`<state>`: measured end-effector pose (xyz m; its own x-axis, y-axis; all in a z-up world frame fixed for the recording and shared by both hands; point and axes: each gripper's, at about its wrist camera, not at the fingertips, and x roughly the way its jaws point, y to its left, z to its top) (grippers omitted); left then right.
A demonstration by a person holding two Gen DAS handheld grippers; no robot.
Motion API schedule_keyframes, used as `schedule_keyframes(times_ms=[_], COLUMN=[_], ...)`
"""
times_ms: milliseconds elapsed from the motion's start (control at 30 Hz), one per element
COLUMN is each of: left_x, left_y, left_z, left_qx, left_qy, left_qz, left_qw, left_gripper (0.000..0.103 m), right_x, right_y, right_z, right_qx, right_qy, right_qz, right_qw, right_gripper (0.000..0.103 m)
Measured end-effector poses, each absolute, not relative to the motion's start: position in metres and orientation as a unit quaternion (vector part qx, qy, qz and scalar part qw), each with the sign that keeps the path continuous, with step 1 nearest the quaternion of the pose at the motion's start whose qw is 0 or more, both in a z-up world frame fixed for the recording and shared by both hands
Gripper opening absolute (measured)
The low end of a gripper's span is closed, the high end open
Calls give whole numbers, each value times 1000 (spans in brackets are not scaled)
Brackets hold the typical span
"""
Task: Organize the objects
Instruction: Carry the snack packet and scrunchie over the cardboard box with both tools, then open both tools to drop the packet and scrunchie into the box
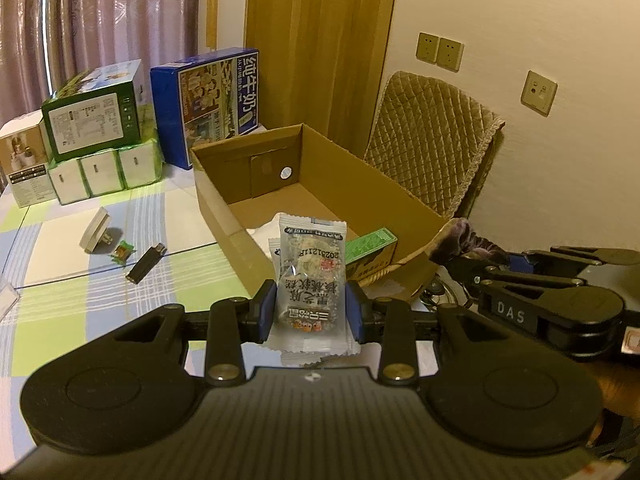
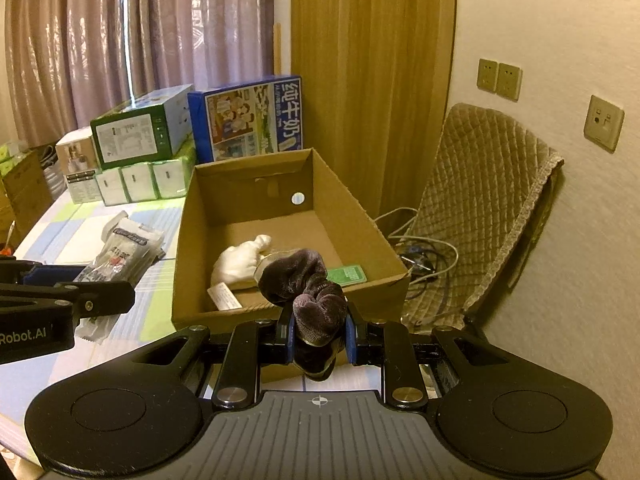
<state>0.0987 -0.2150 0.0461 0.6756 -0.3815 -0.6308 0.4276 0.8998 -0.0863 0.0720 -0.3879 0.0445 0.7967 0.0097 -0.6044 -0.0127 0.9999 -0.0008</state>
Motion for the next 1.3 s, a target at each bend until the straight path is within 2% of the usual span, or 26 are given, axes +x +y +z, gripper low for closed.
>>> schedule_keyframes(times_ms=[1300], left_x=[213], left_y=[-250], left_z=[21], left_qx=[13], left_qy=[361], left_qz=[-226], left_qw=[905], left_gripper=[32], right_x=[192], right_y=[-410], right_z=[35], right_qx=[7], right_qy=[344], right_qz=[28], right_qw=[938], right_gripper=[20])
